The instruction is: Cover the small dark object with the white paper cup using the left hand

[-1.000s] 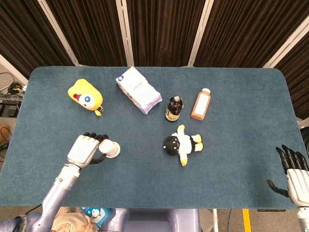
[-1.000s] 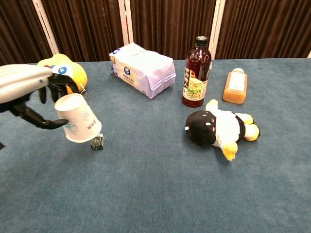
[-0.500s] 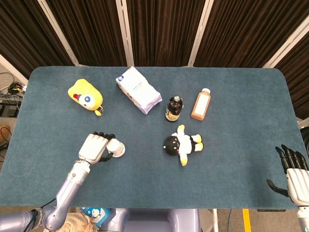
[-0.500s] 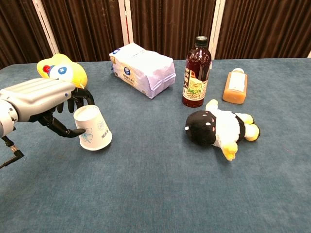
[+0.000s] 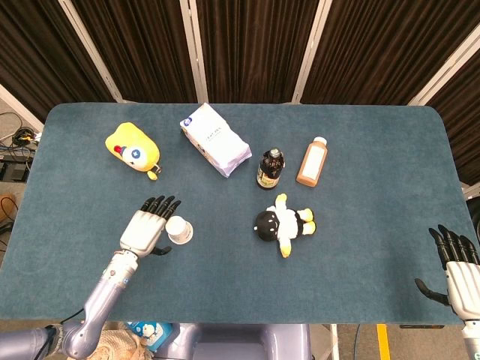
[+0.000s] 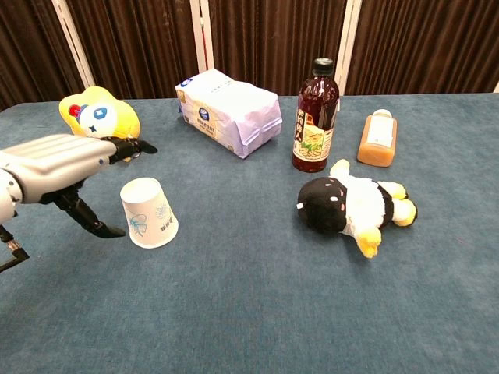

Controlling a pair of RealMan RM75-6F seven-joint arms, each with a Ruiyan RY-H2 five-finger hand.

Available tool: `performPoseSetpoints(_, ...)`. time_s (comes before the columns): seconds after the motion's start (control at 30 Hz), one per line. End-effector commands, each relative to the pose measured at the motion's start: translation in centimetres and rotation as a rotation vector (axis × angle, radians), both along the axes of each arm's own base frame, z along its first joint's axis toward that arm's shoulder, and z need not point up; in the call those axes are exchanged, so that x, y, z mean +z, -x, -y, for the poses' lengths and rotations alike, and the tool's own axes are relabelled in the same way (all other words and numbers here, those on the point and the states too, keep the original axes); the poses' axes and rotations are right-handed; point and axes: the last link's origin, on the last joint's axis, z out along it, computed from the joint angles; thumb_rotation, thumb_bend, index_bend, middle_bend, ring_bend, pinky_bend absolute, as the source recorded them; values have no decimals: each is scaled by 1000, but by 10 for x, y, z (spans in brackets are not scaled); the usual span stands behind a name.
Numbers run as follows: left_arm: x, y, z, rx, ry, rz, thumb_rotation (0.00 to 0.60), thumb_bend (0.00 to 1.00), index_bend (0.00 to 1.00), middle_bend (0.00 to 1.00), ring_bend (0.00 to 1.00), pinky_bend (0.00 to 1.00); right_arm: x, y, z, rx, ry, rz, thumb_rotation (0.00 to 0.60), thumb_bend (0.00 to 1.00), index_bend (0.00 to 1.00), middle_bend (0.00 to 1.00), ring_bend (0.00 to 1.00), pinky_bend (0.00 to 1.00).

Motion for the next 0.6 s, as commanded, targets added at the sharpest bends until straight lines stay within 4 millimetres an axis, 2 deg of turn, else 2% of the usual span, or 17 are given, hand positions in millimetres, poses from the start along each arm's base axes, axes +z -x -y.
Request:
performPoseSetpoints(0.03, 19, 4, 8, -2, -34, 32, 600, 132, 43, 22, 35, 104, 0, 0, 0, 0, 1, -1, 600, 237, 0, 0, 0, 0)
performPoseSetpoints(0.17, 44, 16, 21, -7, -82, 39, 600, 130, 34, 11, 35, 104, 0, 0, 0, -1, 1, -4, 600, 237, 0, 0, 0, 0)
performPoseSetpoints(0.37, 92, 56, 55, 46, -163, 29, 600, 100, 21, 0, 0, 78, 0, 0, -1, 2, 4, -13, 600, 236, 0, 0, 0, 0)
performPoseSetpoints(0.6, 129, 99, 85, 125, -256, 18, 600, 67, 0, 0, 0, 8, 0, -1, -1, 7, 10, -22, 600, 236, 0, 0, 0, 0)
